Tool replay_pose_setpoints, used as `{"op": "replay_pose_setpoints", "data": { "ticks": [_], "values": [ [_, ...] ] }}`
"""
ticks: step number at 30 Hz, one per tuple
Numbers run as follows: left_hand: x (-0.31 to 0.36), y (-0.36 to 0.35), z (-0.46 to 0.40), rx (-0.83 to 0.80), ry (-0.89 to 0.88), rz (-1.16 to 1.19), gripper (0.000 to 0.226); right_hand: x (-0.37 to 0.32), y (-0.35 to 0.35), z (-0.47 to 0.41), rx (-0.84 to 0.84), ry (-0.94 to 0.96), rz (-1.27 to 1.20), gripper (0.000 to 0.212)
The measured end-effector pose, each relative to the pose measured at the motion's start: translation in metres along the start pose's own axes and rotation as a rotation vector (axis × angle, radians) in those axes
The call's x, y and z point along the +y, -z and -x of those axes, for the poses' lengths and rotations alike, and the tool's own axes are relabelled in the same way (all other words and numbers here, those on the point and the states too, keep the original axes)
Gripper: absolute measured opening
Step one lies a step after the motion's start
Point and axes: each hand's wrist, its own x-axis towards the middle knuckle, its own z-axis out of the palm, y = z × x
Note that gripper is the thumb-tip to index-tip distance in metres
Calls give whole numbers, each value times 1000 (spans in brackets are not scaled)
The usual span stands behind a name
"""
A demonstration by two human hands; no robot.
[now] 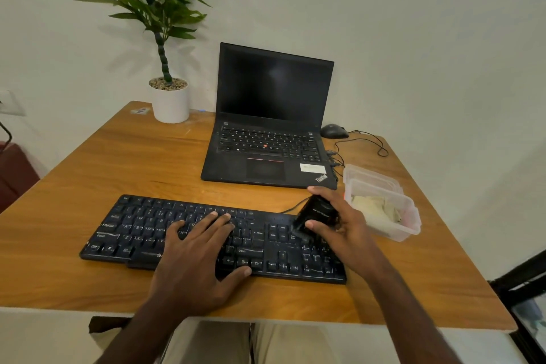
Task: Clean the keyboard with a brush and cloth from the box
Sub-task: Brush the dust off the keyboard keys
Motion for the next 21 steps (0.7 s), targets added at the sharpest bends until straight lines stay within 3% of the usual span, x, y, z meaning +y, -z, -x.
{"op": "replay_pose_setpoints", "data": {
  "ticks": [6, 9, 16, 21],
  "values": [
    [-1, 0, 0, 11, -3, 2, 88, 3, 53, 5, -154, 0, 159, 58],
    [-1, -1, -1, 11, -13, -7, 87, 5, 60, 6, -111, -11, 172, 59],
    [0, 0, 0, 1, -8, -18, 87, 0, 4, -1, -61, 5, 64, 56],
    [-1, -1, 0, 1, -5, -3, 88, 1, 25, 1, 23, 4, -72, 56]
  ]
}}
